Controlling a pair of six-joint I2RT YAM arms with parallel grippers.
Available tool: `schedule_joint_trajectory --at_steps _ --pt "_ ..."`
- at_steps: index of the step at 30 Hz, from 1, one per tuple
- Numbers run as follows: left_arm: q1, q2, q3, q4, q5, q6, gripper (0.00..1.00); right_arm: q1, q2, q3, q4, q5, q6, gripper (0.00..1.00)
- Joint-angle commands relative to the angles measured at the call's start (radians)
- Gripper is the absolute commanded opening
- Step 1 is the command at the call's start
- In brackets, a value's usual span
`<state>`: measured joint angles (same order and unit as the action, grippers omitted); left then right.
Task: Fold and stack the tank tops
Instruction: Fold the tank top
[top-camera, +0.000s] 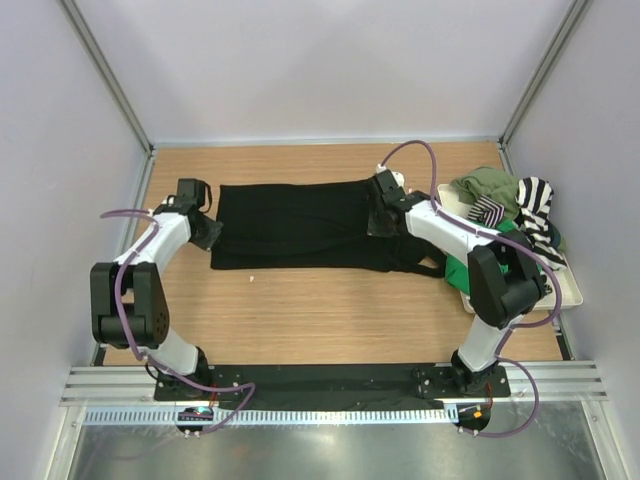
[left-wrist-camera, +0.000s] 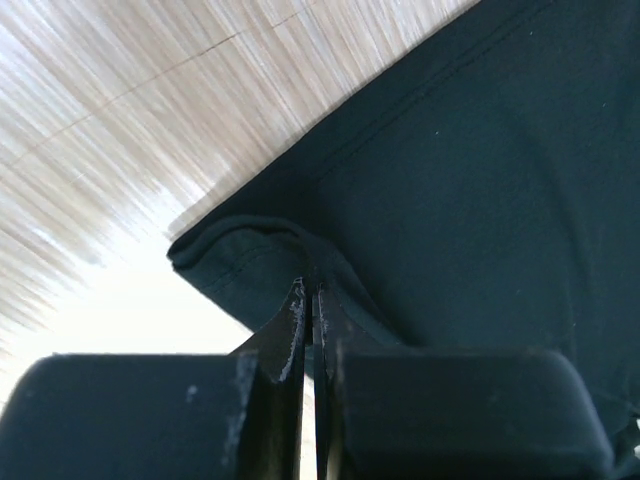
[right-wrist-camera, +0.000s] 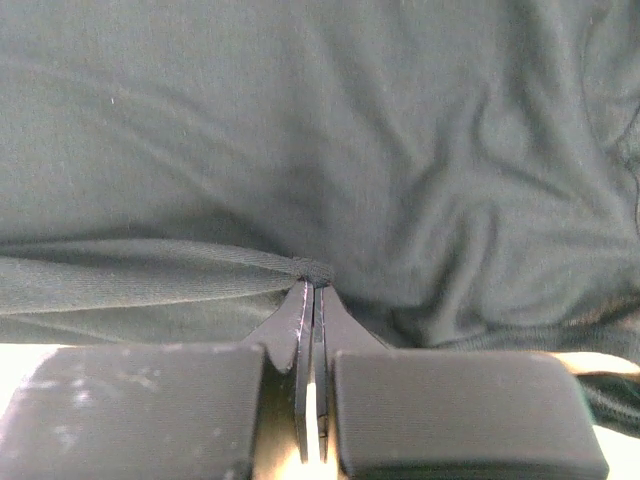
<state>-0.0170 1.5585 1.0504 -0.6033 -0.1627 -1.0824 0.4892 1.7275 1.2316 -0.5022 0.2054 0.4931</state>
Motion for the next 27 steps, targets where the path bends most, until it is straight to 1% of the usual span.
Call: schedule_joint_trajectory --at_steps 1,14,27 --pt "0.008 0.021 0.06 0.031 -0.004 -0.019 0.0 -0.014 0.024 0.069 0.007 0.005 -0.022 0.01" --pt "0.012 0.089 0.111 0.025 -0.021 -0.03 0.0 -0.067 0.116 0.164 -0.001 -0.009 -0.03 0.01" --pt "0.012 0.19 0.181 0.023 -0.018 -0.031 0.0 -0.087 0.204 0.247 -0.006 0.003 -0.024 0.01"
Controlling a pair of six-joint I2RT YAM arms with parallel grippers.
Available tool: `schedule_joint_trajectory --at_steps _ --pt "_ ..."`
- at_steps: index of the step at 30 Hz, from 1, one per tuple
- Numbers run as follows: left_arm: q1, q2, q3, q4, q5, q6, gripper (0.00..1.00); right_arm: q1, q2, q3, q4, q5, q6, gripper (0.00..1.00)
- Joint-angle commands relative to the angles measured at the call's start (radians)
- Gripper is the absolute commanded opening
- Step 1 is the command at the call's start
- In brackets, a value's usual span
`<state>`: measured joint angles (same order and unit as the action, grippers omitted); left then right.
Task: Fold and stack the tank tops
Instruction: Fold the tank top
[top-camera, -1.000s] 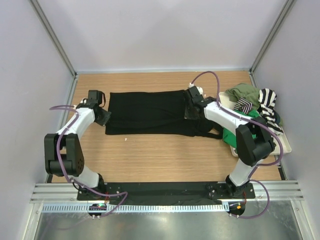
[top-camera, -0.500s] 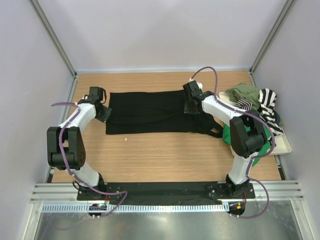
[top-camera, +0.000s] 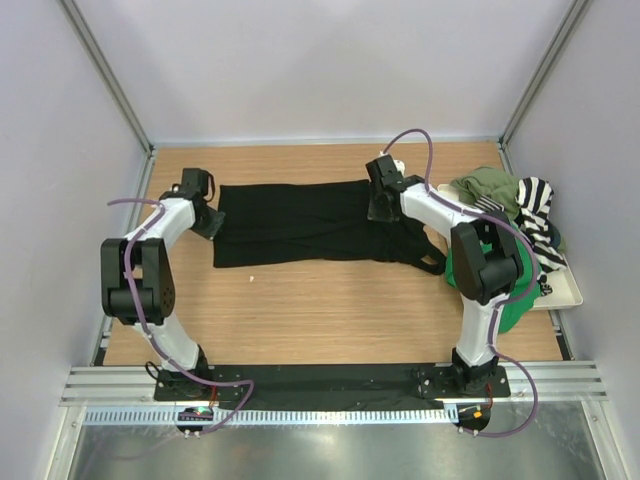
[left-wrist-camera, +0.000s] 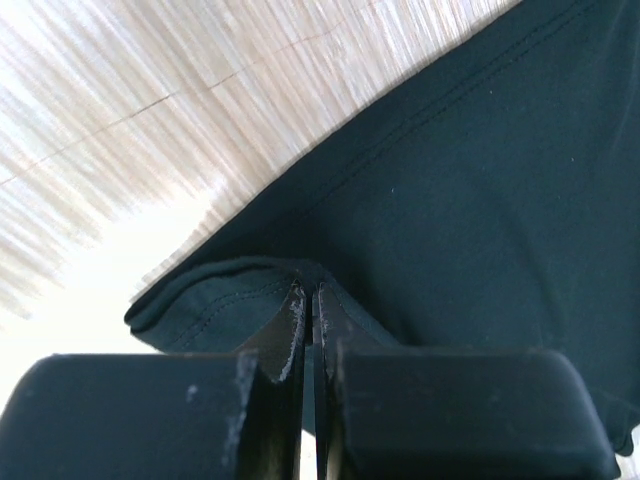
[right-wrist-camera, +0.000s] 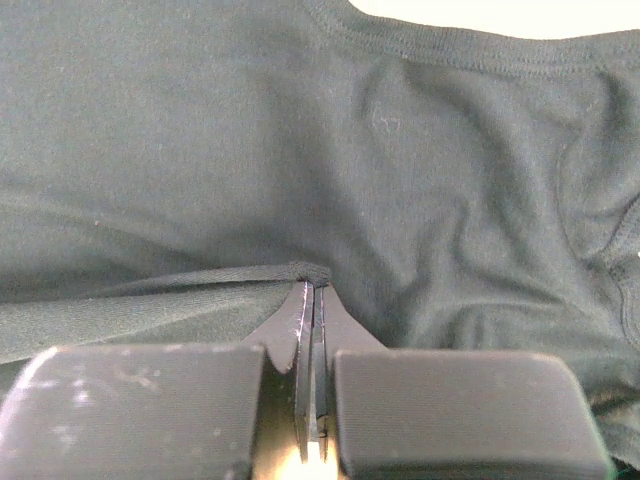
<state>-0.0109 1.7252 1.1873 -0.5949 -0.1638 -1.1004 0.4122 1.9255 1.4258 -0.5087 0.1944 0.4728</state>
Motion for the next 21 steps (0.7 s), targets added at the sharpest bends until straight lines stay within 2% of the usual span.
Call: schedule_joint_trajectory --at_steps 1,4,5,6,7,8,10,12,14,21 --pt "0.006 0.031 0.054 0.014 -0.017 -0.01 0.0 -0.012 0.012 0.059 0.001 0.016 -0.002 0.01" --pt "0.006 0.059 0.074 0.015 -0.017 0.0 0.04 -0.016 0.029 0.073 0.002 0.02 0.001 0.05" --pt "0.006 0.068 0.08 0.018 -0.016 0.007 0.09 -0.016 0.032 0.074 0.004 0.031 0.003 0.12" --pt "0.006 0.077 0.101 0.018 -0.007 0.022 0.26 -0.018 0.039 0.079 0.004 0.034 0.006 0.16" --pt "0.006 0.092 0.11 0.021 -0.002 0.045 0.33 -0.018 0.04 0.087 0.006 0.04 0.007 0.2" --pt "0.006 0.096 0.121 0.02 0.001 0.056 0.46 -0.016 0.04 0.088 0.01 0.048 0.009 0.27" --pt "0.008 0.082 0.126 0.014 -0.009 0.06 0.59 -0.016 0.026 0.087 0.012 0.05 0.015 0.31" --pt "0.006 0.056 0.121 -0.006 -0.046 0.071 0.72 -0.016 -0.015 0.049 0.033 0.045 0.018 0.42" --pt "0.006 -0.005 0.104 -0.009 -0.074 0.079 0.76 -0.016 -0.054 0.007 0.058 0.039 0.02 0.48" --pt "0.006 -0.216 -0.072 0.001 -0.097 0.117 0.76 -0.015 -0.256 -0.201 0.111 -0.032 0.024 0.51"
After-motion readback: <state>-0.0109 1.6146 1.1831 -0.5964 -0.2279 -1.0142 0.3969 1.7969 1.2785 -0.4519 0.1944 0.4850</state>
